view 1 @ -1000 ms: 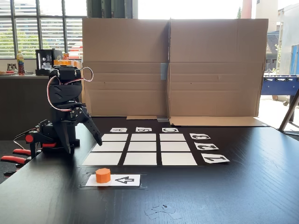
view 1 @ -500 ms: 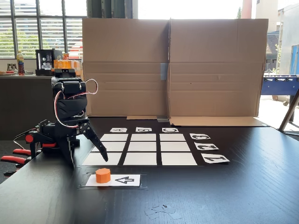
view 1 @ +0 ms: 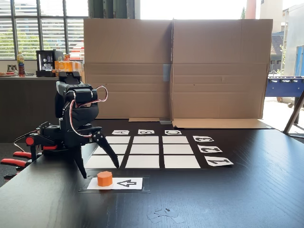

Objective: Pick up the round, orange token and place it in the grid on square A1.

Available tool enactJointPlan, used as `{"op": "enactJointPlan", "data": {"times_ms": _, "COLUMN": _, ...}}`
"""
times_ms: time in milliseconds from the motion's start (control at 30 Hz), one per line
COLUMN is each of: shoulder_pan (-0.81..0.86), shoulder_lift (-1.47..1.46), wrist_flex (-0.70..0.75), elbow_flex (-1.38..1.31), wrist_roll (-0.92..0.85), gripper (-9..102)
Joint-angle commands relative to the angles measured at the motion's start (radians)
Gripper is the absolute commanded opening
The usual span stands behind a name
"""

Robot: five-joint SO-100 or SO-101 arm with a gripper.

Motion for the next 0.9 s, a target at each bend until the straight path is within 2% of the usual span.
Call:
{"op": "enactJointPlan", "data": {"times_ms": 0, "shoulder_pan": -0.025, "shoulder_lift": 0.006, "wrist_flex": -0.005, "elbow_flex": -0.025, "wrist_roll": -0.003, "gripper": 37}}
{"op": "enactJointPlan", "data": {"times_ms": 867, "shoulder_pan": -0.051, "shoulder_lift": -0.009, "wrist_flex": -0.026, "elbow_flex": 0.058, "wrist_roll": 0.003, "gripper": 37}}
